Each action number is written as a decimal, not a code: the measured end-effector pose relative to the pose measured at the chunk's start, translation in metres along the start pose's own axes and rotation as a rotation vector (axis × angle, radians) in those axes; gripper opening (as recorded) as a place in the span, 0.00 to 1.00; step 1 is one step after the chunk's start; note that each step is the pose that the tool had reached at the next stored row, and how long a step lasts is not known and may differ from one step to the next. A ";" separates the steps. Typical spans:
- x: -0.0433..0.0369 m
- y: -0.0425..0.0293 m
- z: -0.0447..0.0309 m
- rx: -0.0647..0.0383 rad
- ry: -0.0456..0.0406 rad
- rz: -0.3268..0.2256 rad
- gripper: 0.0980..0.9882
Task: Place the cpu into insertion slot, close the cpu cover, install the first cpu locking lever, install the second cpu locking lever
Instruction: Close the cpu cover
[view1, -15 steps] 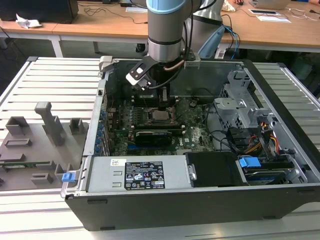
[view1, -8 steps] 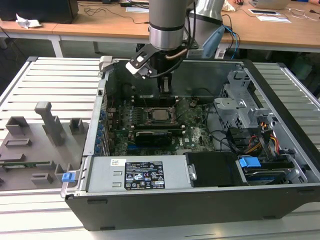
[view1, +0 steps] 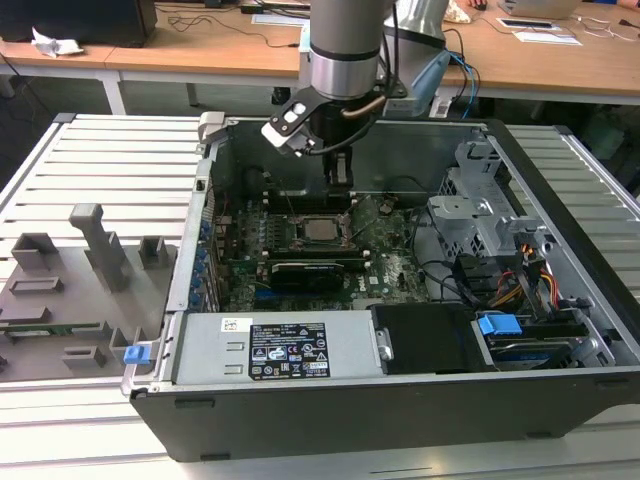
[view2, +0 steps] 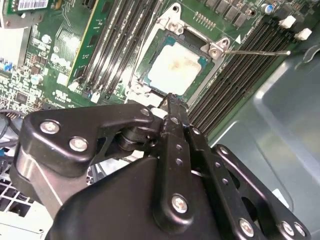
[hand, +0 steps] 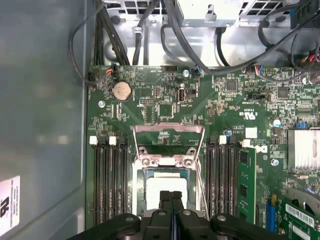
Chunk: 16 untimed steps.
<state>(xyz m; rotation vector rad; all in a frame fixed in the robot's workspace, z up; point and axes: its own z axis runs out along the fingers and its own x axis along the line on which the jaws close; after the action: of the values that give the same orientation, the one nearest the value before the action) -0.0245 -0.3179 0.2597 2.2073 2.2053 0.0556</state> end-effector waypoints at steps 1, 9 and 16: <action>0.0000 0.0004 0.0000 0.000 0.0000 0.000 0.01; 0.0002 0.0066 -0.0065 0.001 0.0004 0.001 0.01; 0.0002 0.0353 -0.0060 0.005 0.0002 0.000 0.01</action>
<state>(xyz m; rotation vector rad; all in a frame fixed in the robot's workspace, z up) 0.0105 -0.3178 0.2671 2.2104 2.2076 0.0503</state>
